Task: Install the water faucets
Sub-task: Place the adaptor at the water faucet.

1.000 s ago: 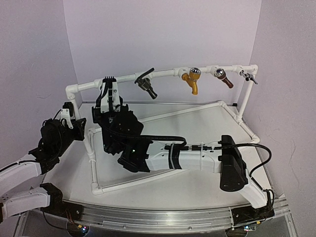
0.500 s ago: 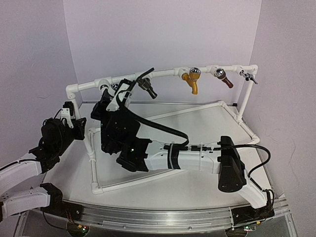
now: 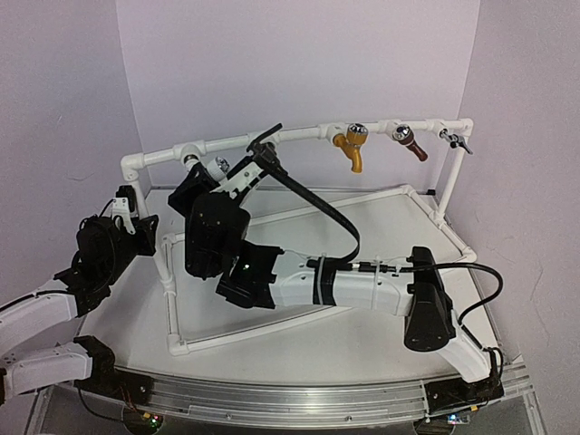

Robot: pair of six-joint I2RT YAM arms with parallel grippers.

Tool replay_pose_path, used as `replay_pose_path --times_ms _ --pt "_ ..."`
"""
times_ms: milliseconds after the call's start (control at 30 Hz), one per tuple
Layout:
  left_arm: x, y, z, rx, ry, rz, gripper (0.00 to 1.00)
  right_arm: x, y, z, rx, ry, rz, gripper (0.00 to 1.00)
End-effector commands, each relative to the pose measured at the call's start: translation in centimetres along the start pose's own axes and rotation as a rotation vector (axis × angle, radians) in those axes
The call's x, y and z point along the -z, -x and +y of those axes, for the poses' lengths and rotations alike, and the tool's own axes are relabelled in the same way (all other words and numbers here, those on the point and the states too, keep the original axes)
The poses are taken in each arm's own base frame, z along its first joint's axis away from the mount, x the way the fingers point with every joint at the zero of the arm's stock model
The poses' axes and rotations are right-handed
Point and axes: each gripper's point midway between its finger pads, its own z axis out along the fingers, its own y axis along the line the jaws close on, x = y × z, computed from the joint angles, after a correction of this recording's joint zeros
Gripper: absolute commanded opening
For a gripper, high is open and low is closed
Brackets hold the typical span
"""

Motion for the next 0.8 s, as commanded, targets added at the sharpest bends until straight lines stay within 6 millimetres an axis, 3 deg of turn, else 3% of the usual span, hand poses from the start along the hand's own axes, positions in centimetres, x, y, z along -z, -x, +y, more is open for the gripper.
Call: replay_pose_path --times_ms 0,567,767 --pt "1.0 -4.1 -6.3 0.245 -0.304 0.208 0.07 -2.6 1.0 1.2 -0.190 0.066 0.087 0.00" --pt "0.9 -4.7 -6.4 0.247 -0.303 0.239 0.07 -2.5 1.5 4.4 -0.647 0.143 0.169 0.00" --pt "1.0 -4.3 -6.0 0.246 -0.284 0.231 0.07 -2.3 3.5 6.1 -0.601 0.204 0.143 0.05"
